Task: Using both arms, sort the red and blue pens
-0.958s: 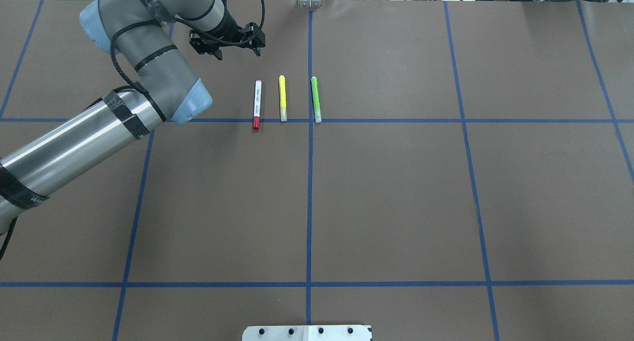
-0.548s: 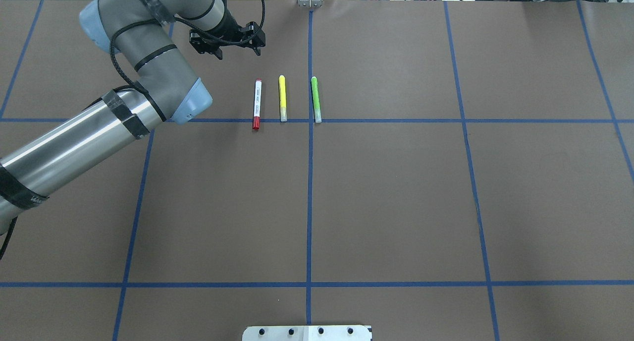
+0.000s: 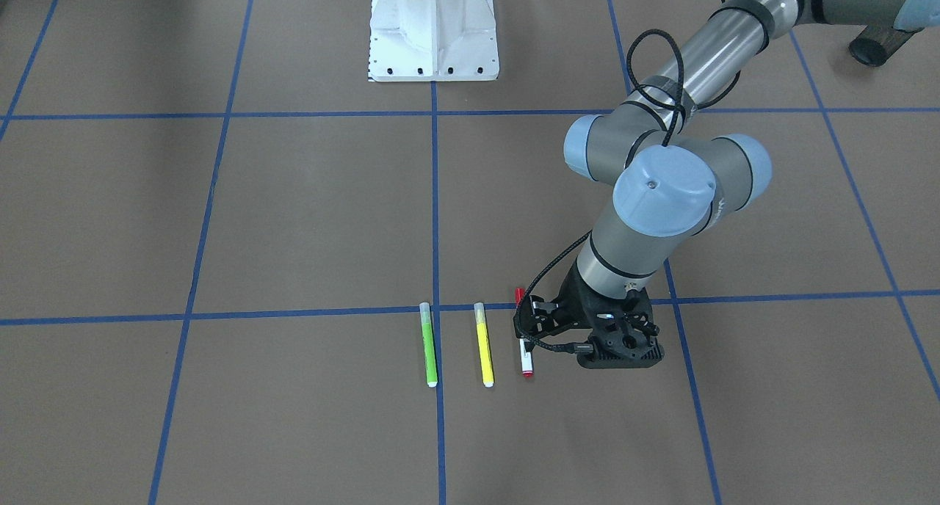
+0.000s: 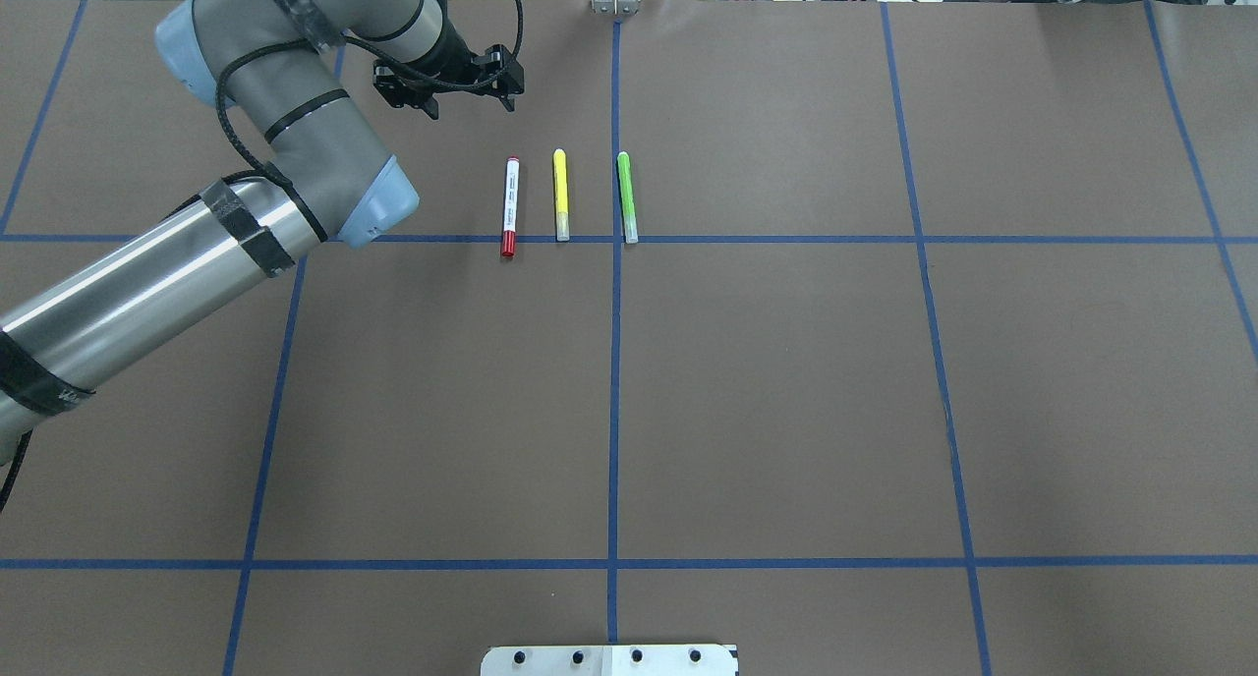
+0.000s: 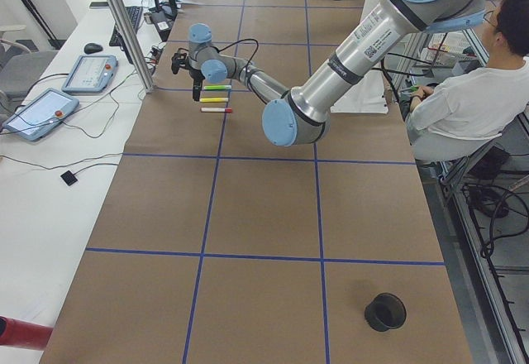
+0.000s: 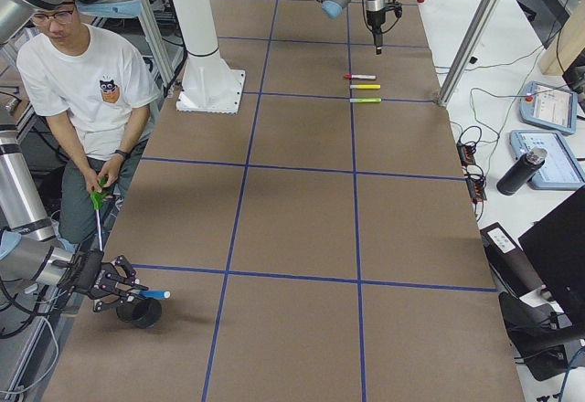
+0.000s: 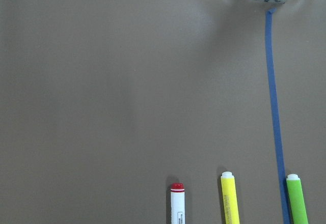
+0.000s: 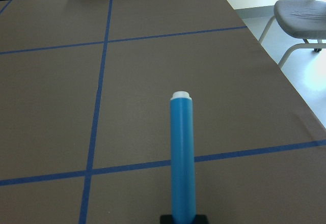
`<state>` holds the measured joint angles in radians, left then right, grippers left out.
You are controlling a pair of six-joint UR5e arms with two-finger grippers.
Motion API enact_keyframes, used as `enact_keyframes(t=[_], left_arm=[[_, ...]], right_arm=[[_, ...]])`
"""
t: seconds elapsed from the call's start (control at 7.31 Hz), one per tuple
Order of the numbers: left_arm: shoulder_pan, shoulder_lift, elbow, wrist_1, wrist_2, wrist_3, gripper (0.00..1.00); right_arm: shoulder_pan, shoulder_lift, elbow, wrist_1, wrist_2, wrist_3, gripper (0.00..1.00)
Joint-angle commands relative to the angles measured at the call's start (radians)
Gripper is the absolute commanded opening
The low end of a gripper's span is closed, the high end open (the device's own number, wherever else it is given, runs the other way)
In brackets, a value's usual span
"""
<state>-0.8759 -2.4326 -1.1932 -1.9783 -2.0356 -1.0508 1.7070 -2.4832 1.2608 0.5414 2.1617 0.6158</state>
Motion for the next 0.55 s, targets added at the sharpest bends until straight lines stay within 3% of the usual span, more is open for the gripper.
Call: enact_keyframes(t=[0.0, 0.41], left_arm=[[0.0, 0.003, 0.001, -0.001, 0.0, 0.0, 0.97], [0.0, 0.007, 0.001, -0.001, 0.0, 0.003, 0.97]], right_arm=[[0.006, 0.038, -0.009, 0.002, 0.033, 0.024, 0.0], [0.013, 0.055, -0.03, 0.009, 0.049, 0.045, 0.0]])
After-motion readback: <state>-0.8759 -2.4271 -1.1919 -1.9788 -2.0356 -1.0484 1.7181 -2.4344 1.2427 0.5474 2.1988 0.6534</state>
